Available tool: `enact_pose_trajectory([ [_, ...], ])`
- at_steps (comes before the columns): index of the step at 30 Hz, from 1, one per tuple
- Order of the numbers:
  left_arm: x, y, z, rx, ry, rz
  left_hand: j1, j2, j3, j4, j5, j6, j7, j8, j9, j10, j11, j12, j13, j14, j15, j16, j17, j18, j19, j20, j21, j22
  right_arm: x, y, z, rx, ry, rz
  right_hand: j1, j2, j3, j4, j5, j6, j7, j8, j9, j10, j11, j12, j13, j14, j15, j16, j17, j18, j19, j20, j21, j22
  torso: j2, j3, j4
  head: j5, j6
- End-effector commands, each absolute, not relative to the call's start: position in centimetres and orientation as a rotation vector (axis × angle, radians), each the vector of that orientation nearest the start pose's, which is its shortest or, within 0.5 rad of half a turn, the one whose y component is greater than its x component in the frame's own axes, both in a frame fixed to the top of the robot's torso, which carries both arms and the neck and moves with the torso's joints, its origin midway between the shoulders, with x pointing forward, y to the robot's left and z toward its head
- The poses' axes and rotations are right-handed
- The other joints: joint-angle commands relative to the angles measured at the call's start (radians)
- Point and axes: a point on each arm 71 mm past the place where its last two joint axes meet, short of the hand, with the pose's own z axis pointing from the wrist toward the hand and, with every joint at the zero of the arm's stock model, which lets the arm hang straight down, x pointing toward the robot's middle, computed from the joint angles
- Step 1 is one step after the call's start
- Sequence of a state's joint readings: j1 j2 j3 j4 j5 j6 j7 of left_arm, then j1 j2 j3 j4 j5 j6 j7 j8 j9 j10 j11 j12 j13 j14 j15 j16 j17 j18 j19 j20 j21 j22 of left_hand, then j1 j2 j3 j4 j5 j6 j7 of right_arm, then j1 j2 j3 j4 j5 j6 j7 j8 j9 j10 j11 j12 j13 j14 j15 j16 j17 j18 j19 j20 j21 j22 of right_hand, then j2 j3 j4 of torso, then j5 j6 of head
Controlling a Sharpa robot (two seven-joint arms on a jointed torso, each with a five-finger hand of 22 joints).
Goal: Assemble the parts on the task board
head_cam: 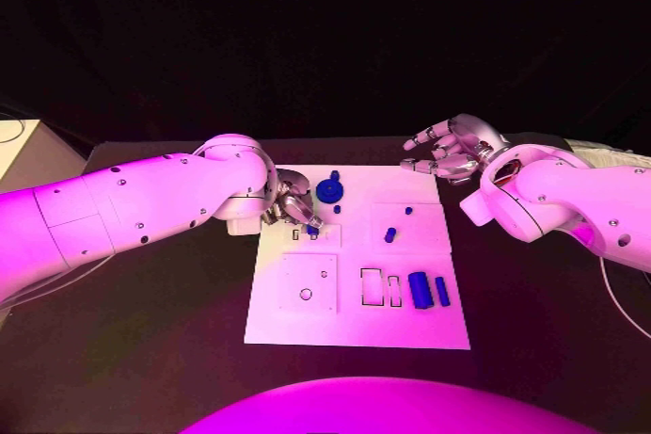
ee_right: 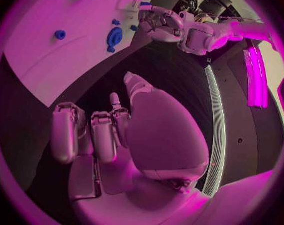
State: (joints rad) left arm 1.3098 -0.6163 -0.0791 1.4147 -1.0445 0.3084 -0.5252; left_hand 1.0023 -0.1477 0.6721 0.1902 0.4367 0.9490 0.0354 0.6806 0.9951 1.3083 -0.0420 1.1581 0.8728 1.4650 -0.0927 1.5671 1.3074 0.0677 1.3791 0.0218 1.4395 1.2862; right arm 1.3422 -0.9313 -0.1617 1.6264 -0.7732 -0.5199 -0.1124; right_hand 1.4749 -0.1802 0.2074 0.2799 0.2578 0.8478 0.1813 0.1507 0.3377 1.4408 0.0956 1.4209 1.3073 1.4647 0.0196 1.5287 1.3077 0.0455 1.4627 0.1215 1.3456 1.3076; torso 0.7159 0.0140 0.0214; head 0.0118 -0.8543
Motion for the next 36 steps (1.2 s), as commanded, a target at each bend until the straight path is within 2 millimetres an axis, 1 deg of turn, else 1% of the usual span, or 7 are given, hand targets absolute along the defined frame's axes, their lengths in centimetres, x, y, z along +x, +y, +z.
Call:
enact_pose_trajectory([
  [1, 49.5, 12.8, -19.8, 0.093, 2.437, -0.467, 0.012, 0.001, 0.196, -0.201, 0.006, -0.001, -0.009, -0.003, 0.001, 0.006, -0.001, 0.004, 0.001, 0.104, 0.002, 0.0, 0.258, -0.004, 0.001, 0.005, 0.0, 0.001, 48.0, -23.2, -15.8, 0.537, 1.661, 0.842, -0.012, 0.001, 0.005, 0.001, -0.005, -0.008, 0.0, 0.004, 0.001, -0.009, -0.001, -0.004, 0.124, 0.079, -0.002, -0.003, 0.166, 0.009, -0.005, -0.002, -0.003, 0.121, 0.0, 0.0001, 0.0007, 0.002, -0.001],
  [12, 49.8, 12.4, -19.8, 0.16, 2.393, -0.404, 0.013, 0.002, 0.196, -0.202, 0.006, -0.001, -0.009, -0.003, 0.001, 0.006, -0.001, 0.003, -0.001, 0.104, 0.002, 0.001, 0.258, -0.004, 0.002, 0.005, 0.0, 0.002, 48.0, -23.2, -15.9, 0.533, 1.66, 0.841, -0.012, 0.001, 0.005, 0.001, -0.005, -0.008, 0.0, 0.004, 0.001, -0.009, -0.001, -0.004, 0.124, 0.079, -0.002, -0.003, 0.166, 0.009, -0.005, -0.002, -0.003, 0.121, 0.0, -0.0006, 0.0004, 0.005, -0.003],
  [18, 50.0, 12.1, -20.0, 0.187, 2.37, -0.376, 0.013, 0.002, 0.196, -0.202, 0.006, -0.001, -0.009, -0.003, 0.001, 0.006, -0.001, 0.004, 0.0, 0.104, 0.002, 0.0, 0.258, -0.004, 0.002, 0.005, 0.0, 0.002, 48.0, -23.1, -15.9, 0.527, 1.66, 0.842, -0.012, 0.001, 0.005, 0.001, -0.005, -0.008, 0.0, 0.004, 0.001, -0.009, -0.001, -0.004, 0.124, 0.079, -0.002, -0.003, 0.166, 0.009, -0.005, -0.002, -0.003, 0.121, 0.001, -0.0003, -0.0001, 0.006, -0.004],
  [26, 50.0, 11.8, -20.3, 0.203, 2.368, -0.365, 0.014, 0.001, 0.196, -0.202, 0.006, -0.001, -0.009, -0.003, 0.001, 0.006, -0.001, 0.003, -0.002, 0.104, 0.002, 0.0, 0.258, -0.004, 0.003, 0.005, 0.001, 0.003, 48.0, -23.2, -15.9, 0.529, 1.661, 0.84, -0.012, 0.001, 0.005, 0.001, -0.005, -0.008, 0.0, 0.004, 0.001, -0.009, -0.001, -0.004, 0.124, 0.079, -0.002, -0.003, 0.166, 0.009, -0.005, -0.002, -0.003, 0.121, 0.0, -0.0004, 0.0, 0.006, -0.008],
  [36, 49.8, 11.7, -20.6, 0.221, 2.383, -0.356, 0.014, 0.001, 0.196, -0.202, 0.006, -0.001, -0.009, -0.003, 0.001, 0.006, -0.001, 0.003, -0.002, 0.104, 0.002, 0.0, 0.258, -0.004, 0.003, 0.005, 0.001, 0.003, 48.1, -23.2, -16.0, 0.53, 1.661, 0.84, -0.012, 0.001, 0.005, 0.001, -0.005, -0.008, 0.0, 0.004, 0.001, -0.009, -0.001, -0.004, 0.124, 0.079, -0.002, -0.003, 0.166, 0.009, -0.005, -0.002, -0.003, 0.121, 0.0, 0.0001, -0.0008, 0.006, -0.01],
])
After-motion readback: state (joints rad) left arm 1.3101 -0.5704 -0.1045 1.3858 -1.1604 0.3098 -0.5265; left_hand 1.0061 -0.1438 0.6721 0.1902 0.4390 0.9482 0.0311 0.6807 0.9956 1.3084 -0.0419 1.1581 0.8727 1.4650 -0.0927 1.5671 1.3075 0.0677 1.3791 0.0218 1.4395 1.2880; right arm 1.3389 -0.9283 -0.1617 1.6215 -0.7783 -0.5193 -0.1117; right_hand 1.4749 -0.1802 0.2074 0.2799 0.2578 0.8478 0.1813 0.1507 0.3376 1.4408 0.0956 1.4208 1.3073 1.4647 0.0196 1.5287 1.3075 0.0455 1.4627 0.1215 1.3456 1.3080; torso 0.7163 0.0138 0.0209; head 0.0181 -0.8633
